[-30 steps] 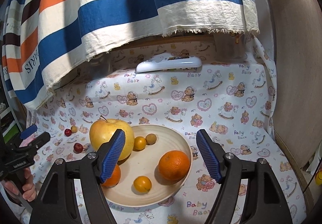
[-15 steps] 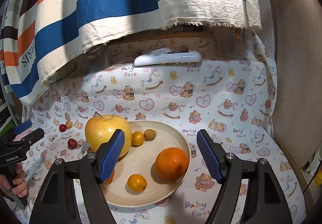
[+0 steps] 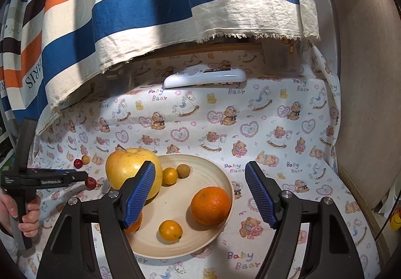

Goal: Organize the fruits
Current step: 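Reach to the dark red fruit on the cloth and grasp it with the left tool, then lift the dark red fruit off the cloth with the left tool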

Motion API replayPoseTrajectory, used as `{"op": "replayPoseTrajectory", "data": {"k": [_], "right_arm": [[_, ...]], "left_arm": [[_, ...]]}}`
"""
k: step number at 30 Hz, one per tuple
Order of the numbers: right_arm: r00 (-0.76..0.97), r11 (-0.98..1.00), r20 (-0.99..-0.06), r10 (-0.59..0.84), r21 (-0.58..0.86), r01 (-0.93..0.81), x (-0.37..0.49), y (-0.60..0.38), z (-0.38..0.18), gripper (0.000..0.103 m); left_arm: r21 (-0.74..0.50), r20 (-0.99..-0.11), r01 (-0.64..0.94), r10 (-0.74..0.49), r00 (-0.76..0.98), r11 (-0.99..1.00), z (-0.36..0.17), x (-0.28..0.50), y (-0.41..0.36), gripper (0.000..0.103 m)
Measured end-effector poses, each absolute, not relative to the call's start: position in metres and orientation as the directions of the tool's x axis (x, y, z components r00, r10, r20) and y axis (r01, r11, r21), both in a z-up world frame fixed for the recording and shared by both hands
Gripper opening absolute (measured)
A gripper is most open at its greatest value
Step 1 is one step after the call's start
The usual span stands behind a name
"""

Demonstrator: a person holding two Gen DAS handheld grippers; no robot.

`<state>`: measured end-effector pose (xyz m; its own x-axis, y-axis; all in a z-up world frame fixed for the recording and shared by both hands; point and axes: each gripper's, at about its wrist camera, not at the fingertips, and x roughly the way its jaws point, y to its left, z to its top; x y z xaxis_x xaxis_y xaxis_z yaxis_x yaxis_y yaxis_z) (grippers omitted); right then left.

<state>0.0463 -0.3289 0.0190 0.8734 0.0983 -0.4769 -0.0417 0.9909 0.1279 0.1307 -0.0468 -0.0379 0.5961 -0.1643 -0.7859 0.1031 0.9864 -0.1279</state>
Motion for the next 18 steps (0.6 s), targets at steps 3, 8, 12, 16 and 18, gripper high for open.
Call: {"op": "replayPoseTrajectory", "data": {"k": [3,8,12,16,18], "right_arm": [[0.869,0.991,-0.486,0.098,0.123,-0.043,0.048,-0.327,0.017,0.076],[0.857,0.992,-0.504,0.111,0.108,-0.064,0.051,-0.319,0.013,0.076],[0.851,0.995,-0.517,0.095,0.082,-0.061,0.054,-0.316,0.008,0.076],[0.847,0.996,-0.525,0.084,0.080,-0.049,0.056,-0.318,0.006,0.076],[0.847,0.996,-0.525,0.082,0.081,-0.046,0.057,-0.319,0.006,0.076]], "left_arm": [[-0.127,-0.794,0.099,-0.161,0.586,0.987,-0.046,0.133,-0.048,0.041],[-0.071,-0.796,0.101,-0.118,0.593,0.992,-0.055,0.134,-0.055,0.041],[-0.068,-0.795,0.117,-0.125,0.593,0.991,-0.059,0.133,-0.058,0.025],[-0.036,-0.764,0.145,-0.121,0.634,0.989,-0.051,0.124,-0.060,0.025],[0.015,-0.733,0.160,-0.098,0.673,0.987,-0.042,0.114,-0.059,0.025]]}}
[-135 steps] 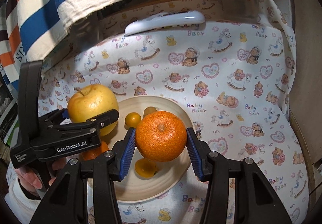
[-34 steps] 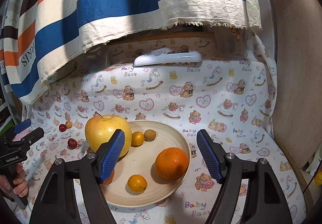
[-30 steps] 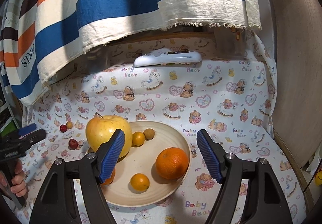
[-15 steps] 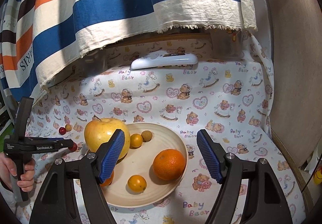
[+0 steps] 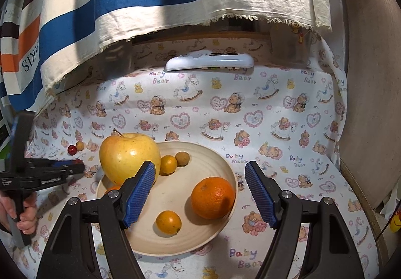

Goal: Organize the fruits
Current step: 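Lift the dark red fruit off the cloth with the left tool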

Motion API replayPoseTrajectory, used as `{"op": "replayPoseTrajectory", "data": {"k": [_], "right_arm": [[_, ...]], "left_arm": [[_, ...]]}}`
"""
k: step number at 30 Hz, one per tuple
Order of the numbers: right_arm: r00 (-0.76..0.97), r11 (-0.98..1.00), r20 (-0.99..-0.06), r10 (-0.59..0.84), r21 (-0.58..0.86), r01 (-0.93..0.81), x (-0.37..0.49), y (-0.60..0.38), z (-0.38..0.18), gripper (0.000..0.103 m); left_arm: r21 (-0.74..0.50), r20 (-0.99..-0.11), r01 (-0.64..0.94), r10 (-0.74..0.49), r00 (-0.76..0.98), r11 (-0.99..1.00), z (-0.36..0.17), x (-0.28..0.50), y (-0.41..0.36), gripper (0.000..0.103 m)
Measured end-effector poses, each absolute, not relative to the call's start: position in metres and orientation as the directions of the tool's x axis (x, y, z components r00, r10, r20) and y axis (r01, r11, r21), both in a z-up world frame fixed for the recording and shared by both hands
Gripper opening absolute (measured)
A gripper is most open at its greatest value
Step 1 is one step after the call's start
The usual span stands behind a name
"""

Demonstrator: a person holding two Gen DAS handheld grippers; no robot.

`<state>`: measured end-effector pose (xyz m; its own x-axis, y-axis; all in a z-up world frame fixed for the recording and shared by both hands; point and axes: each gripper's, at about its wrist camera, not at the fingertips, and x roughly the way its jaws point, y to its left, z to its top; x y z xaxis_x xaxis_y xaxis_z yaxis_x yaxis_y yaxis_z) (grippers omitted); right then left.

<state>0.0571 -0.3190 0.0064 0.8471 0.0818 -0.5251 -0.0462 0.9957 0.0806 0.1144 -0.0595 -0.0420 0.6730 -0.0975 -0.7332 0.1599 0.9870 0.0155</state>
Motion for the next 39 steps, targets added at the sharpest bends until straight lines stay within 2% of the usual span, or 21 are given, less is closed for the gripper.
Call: {"op": "replayPoseTrajectory", "data": {"k": [2,6,10,13,16,26,36,39], "right_arm": [[0.847,0.996,-0.525,0.081,0.079,-0.046,0.057,-0.319,0.006,0.076],[0.848,0.996,-0.525,0.079,0.078,-0.045,0.058,-0.320,0.006,0.076],[0.851,0.997,-0.521,0.068,0.067,-0.039,0.058,-0.320,0.006,0.076],[0.856,0.998,-0.514,0.054,0.048,-0.035,0.059,-0.319,0.005,0.076],[0.880,1.000,-0.475,-0.006,-0.010,0.001,0.055,-0.319,0.009,0.076],[0.896,0.999,-0.443,0.044,-0.001,-0.049,0.044,-0.307,0.040,0.076],[0.789,0.951,-0.572,0.223,-0.050,-0.305,0.063,-0.205,0.081,0.075],[0.772,0.932,-0.608,0.186,-0.141,-0.335,0.075,-0.163,0.078,0.071]], "left_arm": [[0.036,-0.697,0.165,-0.094,0.711,0.986,-0.030,0.104,-0.055,0.025],[-0.039,-0.630,0.185,-0.168,0.758,0.982,-0.010,0.091,-0.032,0.025],[-0.042,-0.524,0.193,-0.186,0.831,0.980,0.002,0.077,-0.021,0.025],[-0.080,-0.541,0.209,-0.219,0.812,0.975,0.004,0.080,-0.019,0.025],[-0.027,-0.505,0.195,-0.181,0.844,0.980,0.010,0.068,-0.020,0.025],[-0.040,-0.470,0.140,-0.142,0.871,0.989,0.014,0.064,-0.005,0.025],[-0.110,-0.485,0.058,-0.105,0.868,0.992,0.010,0.075,0.023,0.025],[-0.117,-0.471,0.028,-0.081,0.879,0.993,0.011,0.076,0.032,0.025]]}}
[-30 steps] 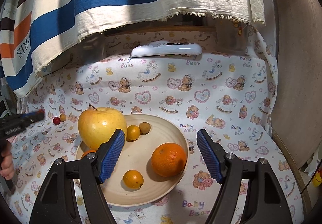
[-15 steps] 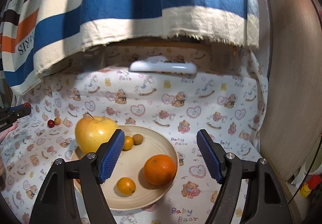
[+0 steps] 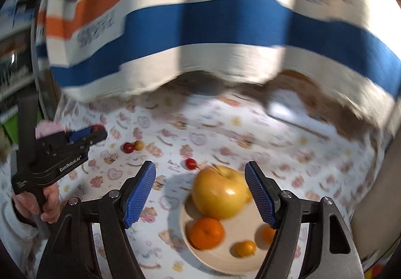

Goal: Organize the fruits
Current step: 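Lift the dark red fruit off the cloth with the left tool, then grasp a red cherry tomato with the right tool while the left tool holds the dark red fruit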

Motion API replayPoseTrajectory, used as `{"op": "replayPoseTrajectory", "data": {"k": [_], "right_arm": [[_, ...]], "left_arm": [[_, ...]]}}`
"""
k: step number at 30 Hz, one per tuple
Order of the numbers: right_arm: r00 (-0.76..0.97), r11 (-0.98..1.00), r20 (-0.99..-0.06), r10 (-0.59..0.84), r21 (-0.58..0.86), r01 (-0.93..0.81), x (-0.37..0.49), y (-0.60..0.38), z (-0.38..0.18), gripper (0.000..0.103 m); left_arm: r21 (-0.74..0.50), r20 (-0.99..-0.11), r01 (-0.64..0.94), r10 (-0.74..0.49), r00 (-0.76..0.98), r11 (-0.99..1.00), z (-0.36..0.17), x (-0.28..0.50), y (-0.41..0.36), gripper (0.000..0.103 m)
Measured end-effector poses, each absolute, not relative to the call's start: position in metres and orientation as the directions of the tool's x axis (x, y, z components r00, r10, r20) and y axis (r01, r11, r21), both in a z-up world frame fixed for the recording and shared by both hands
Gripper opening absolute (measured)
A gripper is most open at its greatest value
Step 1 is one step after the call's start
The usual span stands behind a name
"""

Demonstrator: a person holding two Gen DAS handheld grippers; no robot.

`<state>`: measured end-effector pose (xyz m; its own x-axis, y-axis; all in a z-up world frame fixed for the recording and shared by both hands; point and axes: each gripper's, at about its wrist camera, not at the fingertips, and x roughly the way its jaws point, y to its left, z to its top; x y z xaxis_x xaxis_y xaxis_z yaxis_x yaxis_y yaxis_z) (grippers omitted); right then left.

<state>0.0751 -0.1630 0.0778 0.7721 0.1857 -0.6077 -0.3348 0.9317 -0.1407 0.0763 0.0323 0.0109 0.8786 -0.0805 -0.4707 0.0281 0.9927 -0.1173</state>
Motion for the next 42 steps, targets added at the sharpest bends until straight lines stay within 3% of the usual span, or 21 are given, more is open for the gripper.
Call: {"op": "replayPoseTrajectory", "data": {"k": [5,9,13,21,29,33,42], "right_arm": [[0.657,0.896,-0.746,0.108,-0.214,-0.390,0.122,-0.110,0.050,0.061],[0.641,0.836,-0.767,-0.022,-0.366,-0.409,0.153,-0.083,0.023,0.058],[0.556,0.816,-0.828,-0.075,-0.372,-0.443,0.183,-0.072,-0.003,0.053],[0.512,0.811,-0.848,-0.134,-0.391,-0.436,0.210,-0.072,-0.027,0.039],[0.479,0.815,-0.863,-0.162,-0.390,-0.429,0.229,-0.074,-0.040,0.036],[0.458,0.823,-0.875,-0.154,-0.371,-0.430,0.242,-0.073,-0.045,0.025],[0.444,0.848,-0.885,-0.143,-0.340,-0.406,0.255,-0.087,-0.052,0.024]], "left_arm": [[-0.164,-0.489,0.000,-0.081,0.869,0.987,0.007,0.083,0.048,0.025],[-0.191,-0.495,-0.006,-0.091,0.864,0.982,0.007,0.086,0.059,0.025],[-0.211,-0.514,-0.003,-0.108,0.851,0.978,0.005,0.088,0.061,0.025],[-0.186,-0.535,-0.001,-0.101,0.839,0.982,0.003,0.090,0.056,0.025],[-0.187,-0.550,-0.009,-0.097,0.830,0.982,-0.001,0.093,0.057,0.025],[-0.192,-0.554,-0.012,-0.098,0.827,0.981,-0.002,0.095,0.058,0.025],[-0.184,-0.547,-0.008,-0.096,0.832,0.983,-0.001,0.092,0.054,0.025]]}}
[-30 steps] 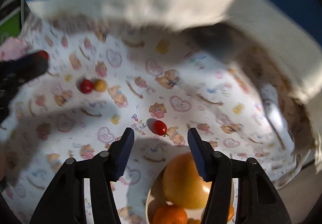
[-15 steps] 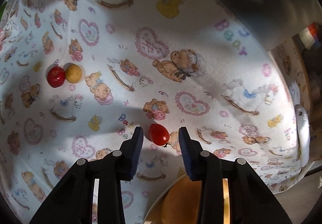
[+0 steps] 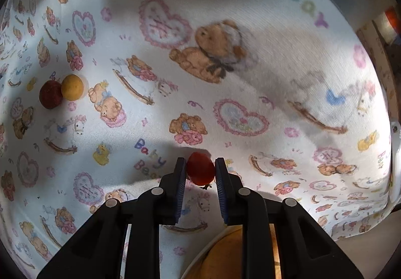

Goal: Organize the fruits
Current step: 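Grasp a red cherry tomato with the right tool while the left tool holds the dark red fruit, then carry the cherry tomato over the plate with the right tool while the left tool carries its fruit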

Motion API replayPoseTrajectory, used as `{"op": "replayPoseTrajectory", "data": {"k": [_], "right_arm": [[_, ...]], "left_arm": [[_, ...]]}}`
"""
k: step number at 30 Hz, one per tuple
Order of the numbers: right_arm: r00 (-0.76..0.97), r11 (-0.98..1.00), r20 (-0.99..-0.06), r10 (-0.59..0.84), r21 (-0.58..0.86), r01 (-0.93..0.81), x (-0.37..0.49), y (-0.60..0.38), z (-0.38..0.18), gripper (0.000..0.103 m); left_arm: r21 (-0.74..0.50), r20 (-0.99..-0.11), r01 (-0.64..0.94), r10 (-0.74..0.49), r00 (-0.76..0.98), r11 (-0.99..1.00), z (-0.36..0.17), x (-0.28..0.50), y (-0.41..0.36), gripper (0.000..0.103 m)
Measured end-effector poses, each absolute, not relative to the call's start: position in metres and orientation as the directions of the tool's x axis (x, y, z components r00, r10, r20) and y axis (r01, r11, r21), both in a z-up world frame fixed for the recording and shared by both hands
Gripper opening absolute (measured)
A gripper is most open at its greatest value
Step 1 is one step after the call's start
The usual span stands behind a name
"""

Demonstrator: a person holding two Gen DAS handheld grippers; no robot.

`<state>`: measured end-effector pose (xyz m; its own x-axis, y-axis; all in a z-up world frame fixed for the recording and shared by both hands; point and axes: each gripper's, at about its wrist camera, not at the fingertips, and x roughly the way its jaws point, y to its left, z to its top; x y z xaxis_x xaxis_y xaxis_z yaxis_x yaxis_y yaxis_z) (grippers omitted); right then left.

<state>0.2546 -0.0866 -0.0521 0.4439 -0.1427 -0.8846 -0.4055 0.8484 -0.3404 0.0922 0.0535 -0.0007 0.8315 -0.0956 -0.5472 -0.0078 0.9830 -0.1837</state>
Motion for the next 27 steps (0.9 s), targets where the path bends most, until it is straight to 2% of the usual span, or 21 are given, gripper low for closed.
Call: {"op": "replayPoseTrajectory", "data": {"k": [7,14,27], "right_arm": [[0.498,0.879,-0.867,-0.033,-0.262,-0.398,0.232,-0.096,-0.012,0.023],[0.601,0.897,-0.793,0.097,-0.191,-0.398,0.184,-0.116,0.038,0.023],[0.716,0.928,-0.673,0.184,-0.122,-0.353,0.085,-0.156,0.064,0.023]], "left_arm": [[-0.183,-0.534,-0.002,-0.098,0.840,0.983,0.004,0.088,0.052,0.025],[-0.153,-0.500,0.044,-0.116,0.858,0.987,0.015,0.077,0.042,0.025],[-0.071,-0.445,0.143,-0.159,0.881,0.987,0.020,0.062,0.011,0.025]]}}
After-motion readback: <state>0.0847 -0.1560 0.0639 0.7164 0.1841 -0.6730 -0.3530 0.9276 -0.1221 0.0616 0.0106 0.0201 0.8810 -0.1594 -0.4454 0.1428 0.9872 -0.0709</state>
